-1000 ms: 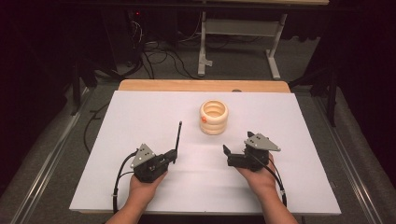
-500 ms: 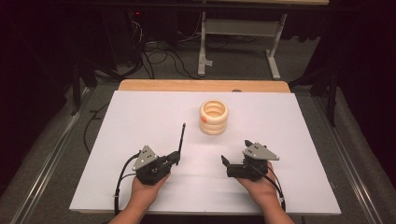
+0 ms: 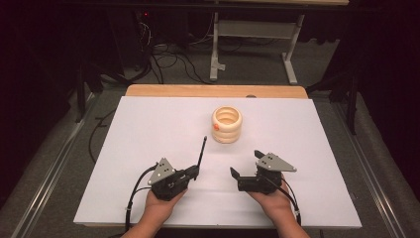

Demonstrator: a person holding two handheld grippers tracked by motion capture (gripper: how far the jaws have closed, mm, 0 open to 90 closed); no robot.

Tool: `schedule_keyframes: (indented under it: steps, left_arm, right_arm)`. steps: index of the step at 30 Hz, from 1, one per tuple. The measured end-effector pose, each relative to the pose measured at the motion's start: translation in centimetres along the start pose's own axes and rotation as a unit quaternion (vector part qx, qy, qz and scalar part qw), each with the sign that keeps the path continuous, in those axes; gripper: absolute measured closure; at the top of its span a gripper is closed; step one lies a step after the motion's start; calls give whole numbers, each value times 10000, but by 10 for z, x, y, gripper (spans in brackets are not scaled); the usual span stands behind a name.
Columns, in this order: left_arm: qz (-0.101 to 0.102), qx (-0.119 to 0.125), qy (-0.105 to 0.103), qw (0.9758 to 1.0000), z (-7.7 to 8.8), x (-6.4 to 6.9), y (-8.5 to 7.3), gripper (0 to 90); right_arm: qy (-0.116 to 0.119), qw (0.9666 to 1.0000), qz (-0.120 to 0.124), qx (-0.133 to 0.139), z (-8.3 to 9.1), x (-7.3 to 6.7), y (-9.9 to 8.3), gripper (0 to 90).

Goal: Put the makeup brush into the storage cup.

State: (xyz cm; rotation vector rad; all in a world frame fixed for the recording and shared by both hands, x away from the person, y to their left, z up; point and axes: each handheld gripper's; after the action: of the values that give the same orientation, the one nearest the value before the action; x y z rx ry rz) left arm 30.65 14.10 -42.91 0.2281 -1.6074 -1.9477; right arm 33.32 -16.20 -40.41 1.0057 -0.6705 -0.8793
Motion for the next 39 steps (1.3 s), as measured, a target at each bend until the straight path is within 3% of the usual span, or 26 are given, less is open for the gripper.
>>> schedule_keyframes:
  steps: [10, 16, 23, 28, 39]
  left_arm:
    - [-46, 32, -160, 9999, -14, 7, 3, 834]
    - [-100, -62, -378, 9992, -39, 18, 1, 834]
    - [-168, -81, -530, 9984, -53, 24, 3, 834]
    - [-287, -186, -537, 9980, -55, 26, 1, 834]
    - [-266, -206, -611, 9976, -53, 27, -1, 834]
  right_arm:
    - [193, 9997, -108, 76, 3, -5, 5, 35]
    - [350, 9989, -273, 145, 5, -4, 6, 54]
    - [434, 9984, -320, 161, 6, -4, 6, 68]
    - [503, 9978, -390, 166, 6, -4, 6, 71]
    - [721, 9952, -633, 188, 6, -8, 8, 122]
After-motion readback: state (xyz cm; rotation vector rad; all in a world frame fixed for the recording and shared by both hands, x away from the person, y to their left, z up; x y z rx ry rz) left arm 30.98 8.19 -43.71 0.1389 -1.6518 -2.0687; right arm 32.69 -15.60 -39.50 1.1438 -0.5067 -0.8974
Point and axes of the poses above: each handheld gripper's, and its own axes: z roughly backward along the jaws, y roughly out of its top, x roughly to its right, and after that the axes turned 10 degrees about -y, right-handed
